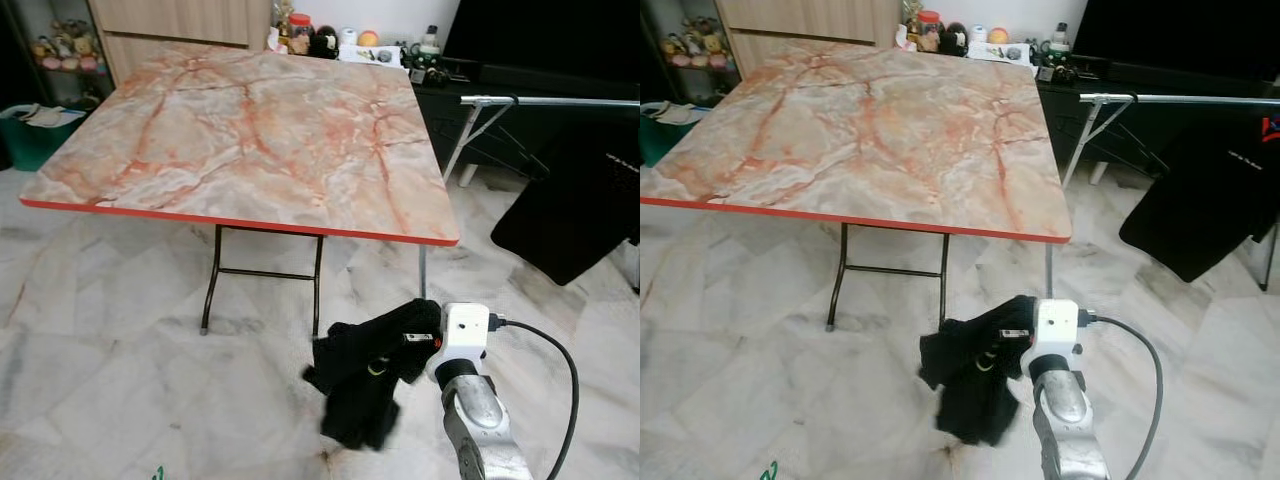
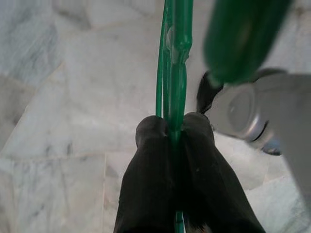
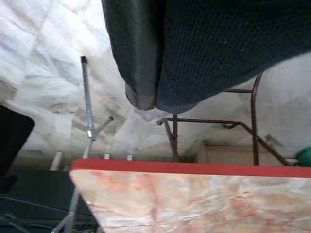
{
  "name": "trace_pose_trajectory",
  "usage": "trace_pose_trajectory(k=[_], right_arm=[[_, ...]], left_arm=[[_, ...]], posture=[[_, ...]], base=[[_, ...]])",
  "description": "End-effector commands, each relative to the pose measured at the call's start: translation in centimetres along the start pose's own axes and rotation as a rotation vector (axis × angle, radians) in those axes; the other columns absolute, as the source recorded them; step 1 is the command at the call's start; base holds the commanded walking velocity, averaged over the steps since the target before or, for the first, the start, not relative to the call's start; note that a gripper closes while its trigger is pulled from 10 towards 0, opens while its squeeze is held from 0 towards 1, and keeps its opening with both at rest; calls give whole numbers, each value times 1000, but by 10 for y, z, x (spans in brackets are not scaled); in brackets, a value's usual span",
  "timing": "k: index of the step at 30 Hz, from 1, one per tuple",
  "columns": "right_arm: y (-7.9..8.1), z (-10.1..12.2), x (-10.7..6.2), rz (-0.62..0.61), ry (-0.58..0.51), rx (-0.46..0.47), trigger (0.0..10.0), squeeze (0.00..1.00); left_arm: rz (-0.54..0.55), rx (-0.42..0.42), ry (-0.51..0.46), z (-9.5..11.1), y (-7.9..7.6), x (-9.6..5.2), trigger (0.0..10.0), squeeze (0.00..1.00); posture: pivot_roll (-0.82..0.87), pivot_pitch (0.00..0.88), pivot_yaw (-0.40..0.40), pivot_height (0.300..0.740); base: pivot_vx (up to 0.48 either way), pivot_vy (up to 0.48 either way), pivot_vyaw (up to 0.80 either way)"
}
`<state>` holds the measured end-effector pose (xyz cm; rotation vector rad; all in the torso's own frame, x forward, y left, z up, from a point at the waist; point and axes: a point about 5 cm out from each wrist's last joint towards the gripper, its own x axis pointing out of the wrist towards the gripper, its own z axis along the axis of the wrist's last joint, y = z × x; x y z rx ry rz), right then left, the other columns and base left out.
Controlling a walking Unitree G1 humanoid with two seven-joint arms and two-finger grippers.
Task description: Hang hanger
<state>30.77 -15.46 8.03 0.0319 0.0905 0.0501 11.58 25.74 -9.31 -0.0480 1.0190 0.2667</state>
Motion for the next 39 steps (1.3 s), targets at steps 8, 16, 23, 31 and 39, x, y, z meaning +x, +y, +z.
trace_pose_trajectory(k=[8, 16, 23, 31, 39], right_arm=[[-9, 19, 1, -23, -107, -56, 10000, 0], [-8, 27, 4, -27, -140, -32, 10000, 0], [-3, 94, 14, -26, -380, -23, 10000, 0], [4, 222, 32, 29, -752, -35, 10000, 0], [6, 274, 52, 74, -771, 38, 10000, 0]], left_arm=[[-14, -9, 30, -10, -3, -2, 10000, 0], [-18, -8, 23, -9, -6, -1, 10000, 0], [-28, -5, 11, -5, -10, 0, 10000, 0], [-37, 8, 0, 0, -12, 1, 10000, 0], [-37, 9, 21, -3, -14, 1, 10000, 0]], posture=[[98, 106, -86, 740], [100, 95, -87, 740], [99, 84, -83, 740], [70, 86, -60, 740], [80, 90, -65, 740]], base=[[314, 0, 0], [337, 0, 625], [333, 0, 0], [320, 0, 0], [306, 0, 0]])
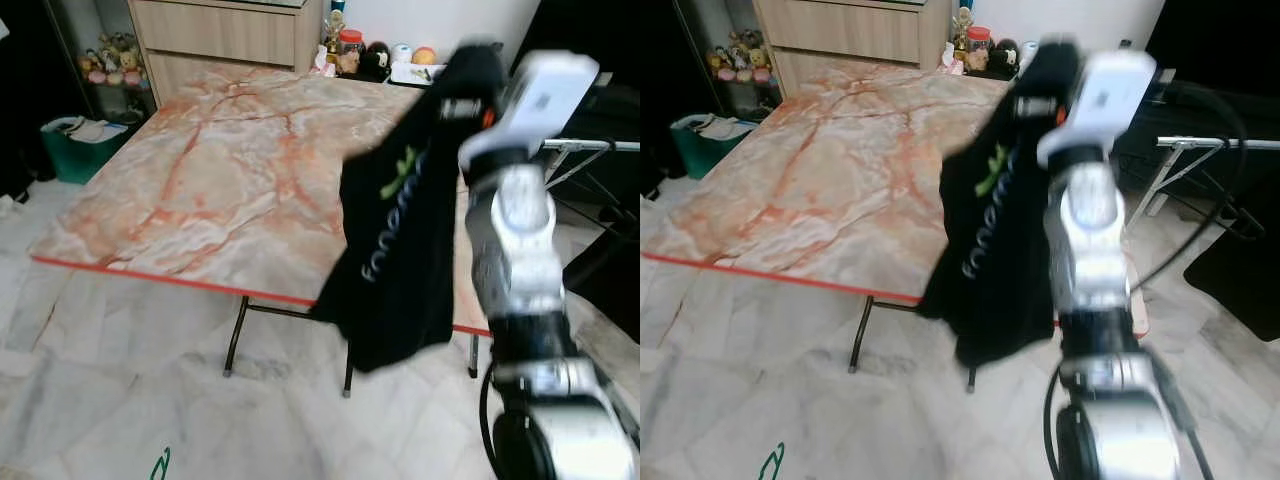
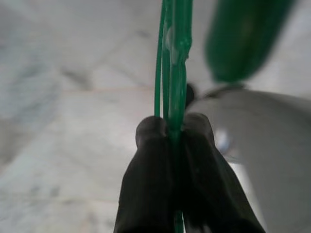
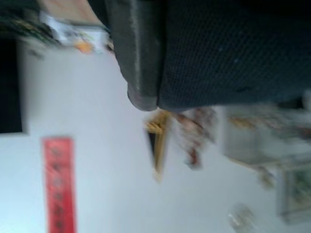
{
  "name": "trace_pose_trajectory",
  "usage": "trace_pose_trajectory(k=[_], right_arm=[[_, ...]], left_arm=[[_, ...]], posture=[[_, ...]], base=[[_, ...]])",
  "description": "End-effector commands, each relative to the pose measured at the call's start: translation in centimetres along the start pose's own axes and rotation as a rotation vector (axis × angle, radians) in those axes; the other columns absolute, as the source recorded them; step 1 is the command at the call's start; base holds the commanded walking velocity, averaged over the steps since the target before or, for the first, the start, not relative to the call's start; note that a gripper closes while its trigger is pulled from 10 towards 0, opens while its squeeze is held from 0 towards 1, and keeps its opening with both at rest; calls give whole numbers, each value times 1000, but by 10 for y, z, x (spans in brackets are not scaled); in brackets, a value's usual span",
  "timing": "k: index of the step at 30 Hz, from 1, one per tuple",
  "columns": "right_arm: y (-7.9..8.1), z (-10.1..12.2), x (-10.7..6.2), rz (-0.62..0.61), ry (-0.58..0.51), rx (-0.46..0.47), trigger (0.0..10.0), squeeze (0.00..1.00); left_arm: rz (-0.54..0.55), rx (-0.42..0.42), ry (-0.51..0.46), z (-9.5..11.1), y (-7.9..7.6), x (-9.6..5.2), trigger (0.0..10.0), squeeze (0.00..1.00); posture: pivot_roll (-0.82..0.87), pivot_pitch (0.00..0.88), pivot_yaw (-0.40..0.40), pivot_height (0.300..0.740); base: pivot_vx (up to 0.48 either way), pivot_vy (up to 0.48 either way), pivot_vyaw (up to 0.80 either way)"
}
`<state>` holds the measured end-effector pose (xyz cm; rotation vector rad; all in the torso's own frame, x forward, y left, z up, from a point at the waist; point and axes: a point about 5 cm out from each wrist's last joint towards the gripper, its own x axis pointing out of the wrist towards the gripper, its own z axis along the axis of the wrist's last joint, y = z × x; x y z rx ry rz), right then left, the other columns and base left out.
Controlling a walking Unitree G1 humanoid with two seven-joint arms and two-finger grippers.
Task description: Hang hanger
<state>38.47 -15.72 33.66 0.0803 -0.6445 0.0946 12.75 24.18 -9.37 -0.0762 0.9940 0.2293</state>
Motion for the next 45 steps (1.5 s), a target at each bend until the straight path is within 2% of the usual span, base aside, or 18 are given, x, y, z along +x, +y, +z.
trace_pose_trajectory(k=[1, 4, 11, 14, 20, 24, 26, 27, 28, 29, 30, 33, 34, 37, 45], right_arm=[[5, 7, 10, 11, -17, -8, 10000, 0], [5, 0, 14, -9, 26, 2, 10000, 0], [11, -6, 19, -6, 49, 19, 10000, 0], [13, -11, 18, 6, 64, 10, 10000, 0], [10, -34, 7, 13, 168, -15, 10000, 0], [5, -77, -20, 14, 379, -43, 10000, 0], [2, -107, -51, 23, 497, -60, 10000, 0], [0, -116, -64, 12, 529, -66, 10000, 0], [0, -116, -64, 12, 529, -66, 10000, 0], [-2, -128, -84, 0, 576, -66, 10000, 0], [-3, -133, -92, -3, 597, -62, 10000, 0], [-7, -142, -116, -20, 638, -74, 10000, 0], [-7, -142, -116, -20, 638, -74, 10000, 0], [-16, -144, -134, -81, 666, -77, 10000, 0], [-25, -135, -157, -154, 652, -65, 10000, 16]], left_arm=[[10, 15, 49, -12, 3, -3, 10000, 0], [7, 18, 59, -14, 3, -3, 10000, 0], [3, 19, 67, -12, -3, -1, 10000, 0], [1, 21, 67, -9, -6, 0, 10000, 0], [2, 19, 64, -3, -7, 2, 10000, 0], [-1, 20, 66, 1, -8, 3, 10000, 0], [-13, 26, 68, 3, -10, 4, 10000, 0], [-15, 25, 67, 4, -11, 4, 10000, 0], [-15, 25, 67, 4, -11, 4, 10000, 0], [-18, 25, 66, 5, -13, 5, 10000, 0], [-19, 27, 67, 5, -13, 5, 10000, 0], [-23, 37, 73, 5, -15, 5, 10000, 0], [-23, 37, 73, 5, -15, 5, 10000, 0], [-24, 39, 75, 5, -17, 5, 10000, 0], [-27, 40, 80, 1, -15, 4, 10000, 0]], posture=[[85, 89, -67, 740], [84, 94, -67, 740], [89, 103, -70, 740], [89, 106, -72, 740], [87, 113, -77, 740], [85, 115, -80, 740], [92, 118, -82, 740], [94, 119, -82, 740], [94, 119, -82, 740], [94, 121, -81, 740], [94, 121, -81, 740], [89, 123, -80, 740], [89, 123, -80, 740], [92, 122, -82, 740], [87, 113, -84, 740]], base=[[304, 0, 0], [299, 0, 0], [286, 0, 0], [284, 0, 0], [282, 0, 0], [66, 0, 0], [0, 0, 0], [0, 0, 0], [0, 0, 0], [0, 0, 0], [0, 0, 0], [0, 0, 0], [0, 0, 0], [0, 0, 0], [0, 0, 0]])
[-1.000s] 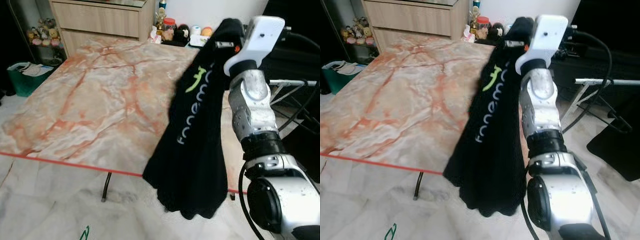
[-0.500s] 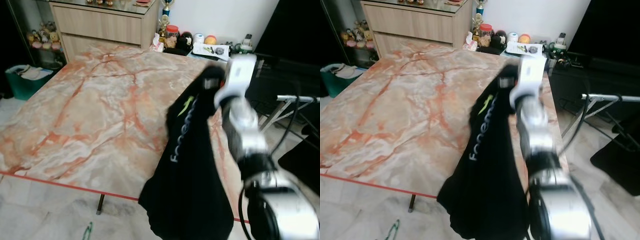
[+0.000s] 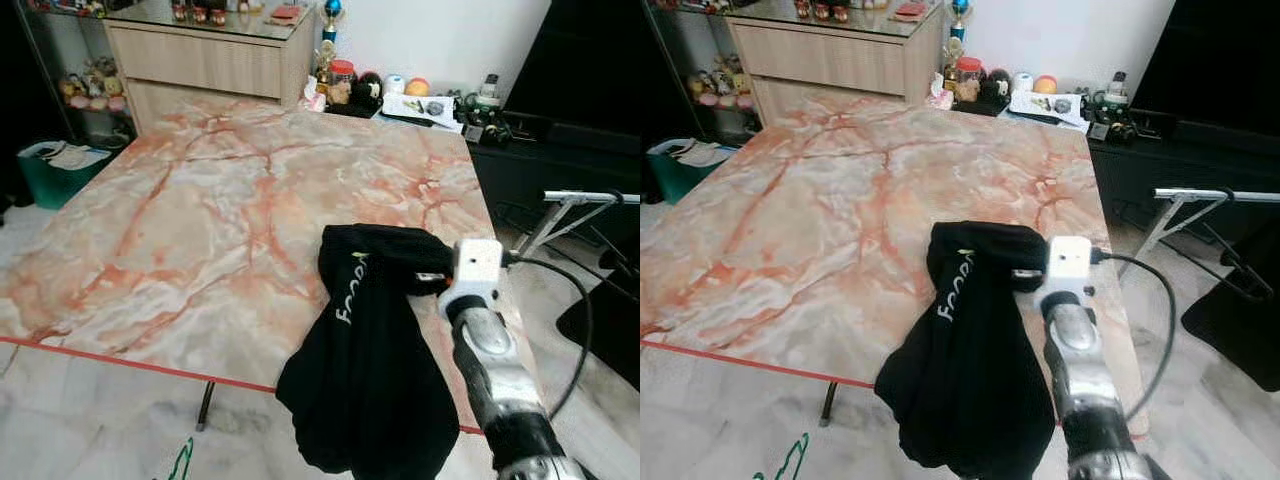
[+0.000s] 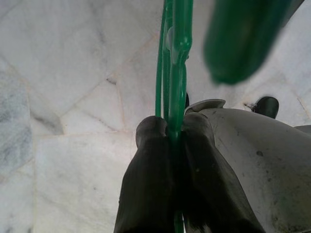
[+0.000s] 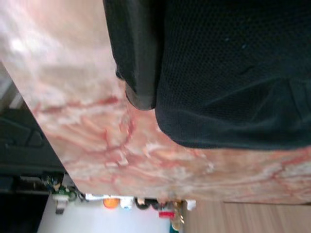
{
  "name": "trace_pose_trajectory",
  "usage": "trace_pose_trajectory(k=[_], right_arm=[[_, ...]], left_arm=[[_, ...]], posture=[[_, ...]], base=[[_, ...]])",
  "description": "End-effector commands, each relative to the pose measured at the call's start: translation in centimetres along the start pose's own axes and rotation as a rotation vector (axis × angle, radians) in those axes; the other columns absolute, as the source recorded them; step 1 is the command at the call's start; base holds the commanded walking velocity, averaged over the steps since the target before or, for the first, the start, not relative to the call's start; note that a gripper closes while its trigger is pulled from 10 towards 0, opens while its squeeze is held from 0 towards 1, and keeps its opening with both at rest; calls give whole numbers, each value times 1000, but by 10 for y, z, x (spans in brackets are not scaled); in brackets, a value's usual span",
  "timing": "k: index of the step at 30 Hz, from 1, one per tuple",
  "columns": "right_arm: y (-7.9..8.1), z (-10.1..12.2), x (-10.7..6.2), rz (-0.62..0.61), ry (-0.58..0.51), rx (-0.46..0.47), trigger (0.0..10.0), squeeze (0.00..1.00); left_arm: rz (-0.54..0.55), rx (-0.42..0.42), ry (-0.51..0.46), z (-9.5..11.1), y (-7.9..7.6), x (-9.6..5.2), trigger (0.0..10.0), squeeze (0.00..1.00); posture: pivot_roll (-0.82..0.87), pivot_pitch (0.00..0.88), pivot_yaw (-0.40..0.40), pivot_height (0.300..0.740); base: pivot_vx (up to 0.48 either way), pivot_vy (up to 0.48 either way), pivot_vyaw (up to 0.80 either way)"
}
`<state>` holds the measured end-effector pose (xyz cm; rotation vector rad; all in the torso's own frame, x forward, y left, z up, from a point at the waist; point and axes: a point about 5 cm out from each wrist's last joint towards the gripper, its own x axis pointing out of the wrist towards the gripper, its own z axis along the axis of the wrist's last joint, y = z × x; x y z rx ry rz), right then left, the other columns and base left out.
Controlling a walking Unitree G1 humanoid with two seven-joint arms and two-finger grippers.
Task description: Hang hanger
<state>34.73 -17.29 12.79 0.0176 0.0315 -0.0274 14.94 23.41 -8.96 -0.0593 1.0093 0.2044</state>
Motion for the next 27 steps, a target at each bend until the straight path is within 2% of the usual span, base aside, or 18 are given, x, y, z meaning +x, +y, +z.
trace_pose_trajectory(k=[1, 2, 3, 4, 9, 11, 15, 19, 27], right_arm=[[-5, 6, -4, -22, -21, 15, 10000, 16], [-3, 2, -10, -9, -12, 6, 10000, 941], [-3, 2, -10, -9, -12, 6, 10000, 941], [-2, 0, -14, 1, -4, -3, 10000, 1000], [2, -13, -28, 31, 37, 0, 10000, 1000], [9, -18, -39, 94, 55, -7, 10000, 1000], [9, -15, -53, 154, 25, -52, 10000, 1000], [6, -13, -64, 157, 10, -25, 10000, 1000], [5, -20, -98, 133, 5, -20, 10000, 1000]], left_arm=[[-16, 13, 67, -17, -4, -2, 10000, 0], [-17, 13, 68, -18, -3, -2, 10000, 0], [-17, 13, 68, -18, -3, -2, 10000, 0], [-17, 12, 68, -18, -3, -3, 10000, 0], [-18, 14, 67, -19, -3, -3, 10000, 0], [-17, 17, 67, -19, -2, -3, 10000, 0], [-15, 24, 71, -20, -1, -3, 10000, 0], [-12, 25, 72, -21, -1, -3, 10000, 0], [-16, 31, 71, -21, 0, -4, 10000, 0]], posture=[[87, 113, -84, 740], [86, 109, -85, 740], [86, 109, -85, 740], [86, 106, -87, 740], [88, 100, -91, 740], [87, 97, -91, 740], [83, 91, -96, 740], [82, 88, -98, 740], [83, 80, -103, 740]], base=[[0, 0, 0], [0, 0, 0], [0, 0, 0], [0, 0, 0], [0, 0, 0], [0, 0, 0], [0, 0, 0], [0, 0, 0], [0, 0, 0]])
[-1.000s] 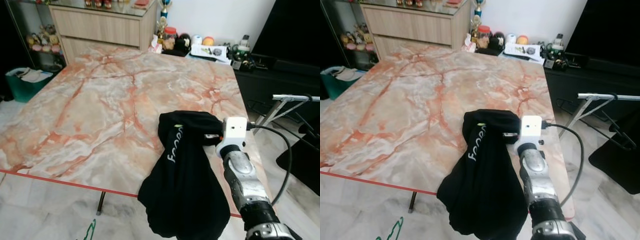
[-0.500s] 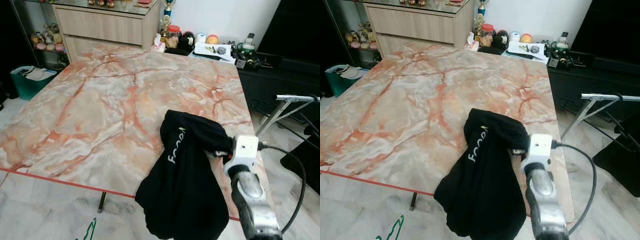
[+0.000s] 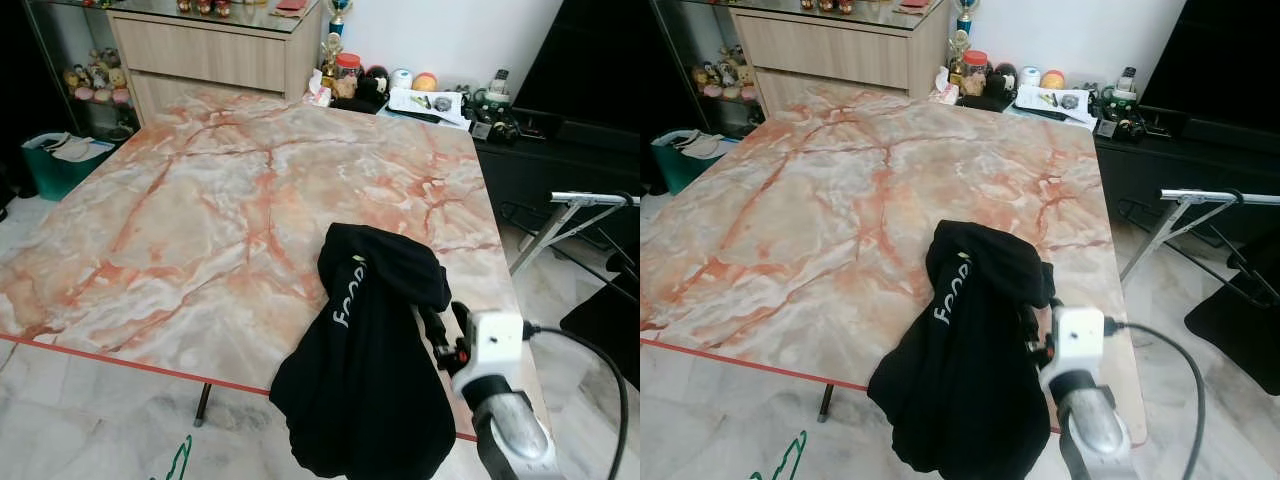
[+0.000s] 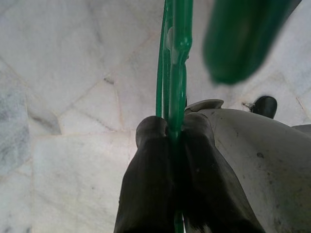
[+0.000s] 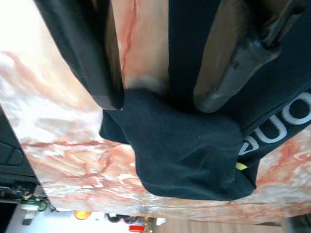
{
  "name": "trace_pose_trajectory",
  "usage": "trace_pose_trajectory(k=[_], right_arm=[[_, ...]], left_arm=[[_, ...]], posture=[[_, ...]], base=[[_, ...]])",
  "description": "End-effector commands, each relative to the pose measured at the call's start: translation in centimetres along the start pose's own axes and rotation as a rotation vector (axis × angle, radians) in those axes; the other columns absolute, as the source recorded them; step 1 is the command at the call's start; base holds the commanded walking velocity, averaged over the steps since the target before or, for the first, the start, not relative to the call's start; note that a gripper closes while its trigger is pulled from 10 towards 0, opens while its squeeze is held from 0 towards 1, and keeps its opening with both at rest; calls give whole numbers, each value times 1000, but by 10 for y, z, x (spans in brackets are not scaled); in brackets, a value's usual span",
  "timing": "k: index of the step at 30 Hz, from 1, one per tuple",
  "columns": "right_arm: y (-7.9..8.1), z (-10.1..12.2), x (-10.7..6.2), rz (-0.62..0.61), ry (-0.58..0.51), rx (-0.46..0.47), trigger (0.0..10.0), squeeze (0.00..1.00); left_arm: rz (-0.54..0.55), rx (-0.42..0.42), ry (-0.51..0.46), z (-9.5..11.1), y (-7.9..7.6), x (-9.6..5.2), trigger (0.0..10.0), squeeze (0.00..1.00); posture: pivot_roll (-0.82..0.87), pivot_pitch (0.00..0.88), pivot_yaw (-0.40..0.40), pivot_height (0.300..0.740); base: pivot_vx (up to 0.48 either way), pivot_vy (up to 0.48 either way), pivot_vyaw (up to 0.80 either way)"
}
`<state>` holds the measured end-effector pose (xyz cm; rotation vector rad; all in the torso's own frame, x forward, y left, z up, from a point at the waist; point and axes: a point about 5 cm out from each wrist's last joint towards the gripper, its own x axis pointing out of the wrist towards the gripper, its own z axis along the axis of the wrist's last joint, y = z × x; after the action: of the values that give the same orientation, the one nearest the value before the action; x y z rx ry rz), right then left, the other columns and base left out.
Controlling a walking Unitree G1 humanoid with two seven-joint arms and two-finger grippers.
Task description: Hang hanger
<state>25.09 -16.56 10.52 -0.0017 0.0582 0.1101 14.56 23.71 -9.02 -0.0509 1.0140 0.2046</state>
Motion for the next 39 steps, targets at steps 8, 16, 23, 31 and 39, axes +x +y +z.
trace_pose_trajectory(k=[8, 16, 23, 31, 39], right_arm=[[-1, 13, -15, -74, -66, -1, 10000, 12], [-5, 23, -6, -155, -101, 34, 10000, 0], [-11, 20, -10, -219, -84, 47, 10000, 0], [-10, 20, -3, -204, -89, 49, 10000, 0], [-5, 22, 1, -181, -98, 43, 10000, 0]], left_arm=[[-9, 31, 51, -16, -3, -2, 10000, 0], [-4, 63, 57, -16, -2, -2, 10000, 0], [-16, 86, 64, -18, -4, -3, 10000, 0], [-20, 103, 60, -15, -4, -2, 10000, 0], [-25, 114, 61, -15, -4, -2, 10000, 0]], posture=[[77, 75, -102, 740], [85, 87, -114, 740], [78, 97, -116, 740], [82, 105, -118, 740], [84, 107, -116, 740]], base=[[0, 0, 0], [0, 0, 0], [0, -119, 0], [0, -293, -433], [0, -307, 0]])
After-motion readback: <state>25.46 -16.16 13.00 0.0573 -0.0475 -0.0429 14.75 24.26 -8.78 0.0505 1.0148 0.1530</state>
